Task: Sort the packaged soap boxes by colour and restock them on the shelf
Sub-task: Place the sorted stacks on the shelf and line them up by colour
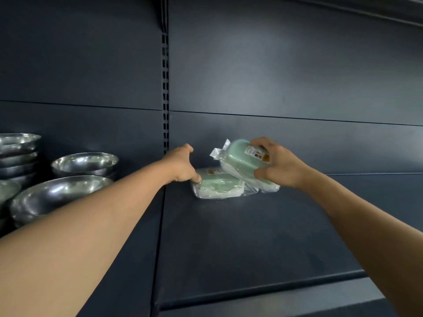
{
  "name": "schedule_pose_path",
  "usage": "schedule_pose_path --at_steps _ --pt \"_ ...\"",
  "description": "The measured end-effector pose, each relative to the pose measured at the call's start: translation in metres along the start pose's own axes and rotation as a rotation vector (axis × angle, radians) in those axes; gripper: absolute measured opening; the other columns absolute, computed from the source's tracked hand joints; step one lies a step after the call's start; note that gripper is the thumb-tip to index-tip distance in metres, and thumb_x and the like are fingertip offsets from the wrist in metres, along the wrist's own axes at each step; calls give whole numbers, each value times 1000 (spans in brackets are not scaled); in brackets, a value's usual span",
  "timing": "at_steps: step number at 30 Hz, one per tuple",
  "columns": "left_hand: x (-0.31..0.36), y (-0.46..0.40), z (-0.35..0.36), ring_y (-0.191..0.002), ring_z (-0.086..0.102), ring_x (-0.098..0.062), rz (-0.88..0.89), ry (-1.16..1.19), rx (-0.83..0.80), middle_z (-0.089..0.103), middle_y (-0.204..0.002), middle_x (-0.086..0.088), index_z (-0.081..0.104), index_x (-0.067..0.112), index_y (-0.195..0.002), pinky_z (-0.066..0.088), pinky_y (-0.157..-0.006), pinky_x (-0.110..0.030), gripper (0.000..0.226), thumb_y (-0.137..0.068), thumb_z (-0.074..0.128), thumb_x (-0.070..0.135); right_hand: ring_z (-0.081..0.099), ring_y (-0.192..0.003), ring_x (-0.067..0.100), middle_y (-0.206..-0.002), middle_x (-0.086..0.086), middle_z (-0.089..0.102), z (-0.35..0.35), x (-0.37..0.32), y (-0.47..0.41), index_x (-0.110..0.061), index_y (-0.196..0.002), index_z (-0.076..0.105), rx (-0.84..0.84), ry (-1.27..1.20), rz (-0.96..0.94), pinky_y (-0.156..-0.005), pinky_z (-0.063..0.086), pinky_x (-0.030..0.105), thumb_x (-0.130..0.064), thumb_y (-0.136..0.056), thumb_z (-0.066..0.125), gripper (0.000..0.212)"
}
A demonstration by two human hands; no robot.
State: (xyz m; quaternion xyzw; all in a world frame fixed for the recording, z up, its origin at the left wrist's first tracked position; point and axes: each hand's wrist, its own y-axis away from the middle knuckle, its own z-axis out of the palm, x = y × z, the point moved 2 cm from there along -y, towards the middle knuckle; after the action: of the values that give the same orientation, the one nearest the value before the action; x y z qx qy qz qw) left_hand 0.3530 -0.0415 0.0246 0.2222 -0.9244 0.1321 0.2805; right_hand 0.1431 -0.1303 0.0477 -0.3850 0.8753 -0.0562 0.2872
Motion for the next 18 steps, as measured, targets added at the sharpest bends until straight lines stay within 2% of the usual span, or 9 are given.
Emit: schedule_pose_path --at_steps 4,8,10,13,16,18 --pt "-1 14 -19 -131 40 -25 -44 -117 98 39 -146 -6 26 18 -147 40 -94 -30 85 -79 76 15 47 -99 18 -120 3 49 17 -30 -27 -21 -138 39 -61 -50 -54 -77 37 24 -5 -77 64 68" --pt "-3 19 -26 -129 42 -27 -55 -138 134 41 -144 -7 26 19 -145 41 -93 -32 83 -79 76 14 47 -100 18 -119 3 48 37 -40 -48 -23 -140 36 -183 -2 -44 -72 39 23 -3 -80 62 69" --pt "-5 21 -25 -126 45 -27 -52 -162 128 42 -141 -7 26 19 -144 44 -96 -36 82 -79 75 13 48 -108 21 -128 4 47 46 -38 -54 -24 -141 36 -235 24 -18 -81 41 25 -2 -82 60 67" --pt "-9 22 -23 -124 45 -27 -44 -204 126 43 -139 -5 27 20 -143 45 -96 -38 80 -78 74 13 41 -127 22 -142 2 41 53 -34 -57 -26 -142 36 -237 62 -20 -103 37 32 1 -83 54 67" --pt "-13 25 -19 -126 44 -26 -42 -212 116 41 -141 -5 26 21 -143 45 -97 -39 81 -78 74 14 13 -144 26 -156 0 20 58 -34 -51 -28 -147 28 -188 251 -77 -117 14 45 4 -81 48 76" --pt "-13 28 -18 -127 43 -26 -36 -201 111 40 -142 -5 27 21 -144 45 -97 -38 80 -78 73 14 1 -146 26 -158 3 9 58 -34 -38 -28 -150 18 -124 287 -62 -118 5 44 1 -82 48 79"
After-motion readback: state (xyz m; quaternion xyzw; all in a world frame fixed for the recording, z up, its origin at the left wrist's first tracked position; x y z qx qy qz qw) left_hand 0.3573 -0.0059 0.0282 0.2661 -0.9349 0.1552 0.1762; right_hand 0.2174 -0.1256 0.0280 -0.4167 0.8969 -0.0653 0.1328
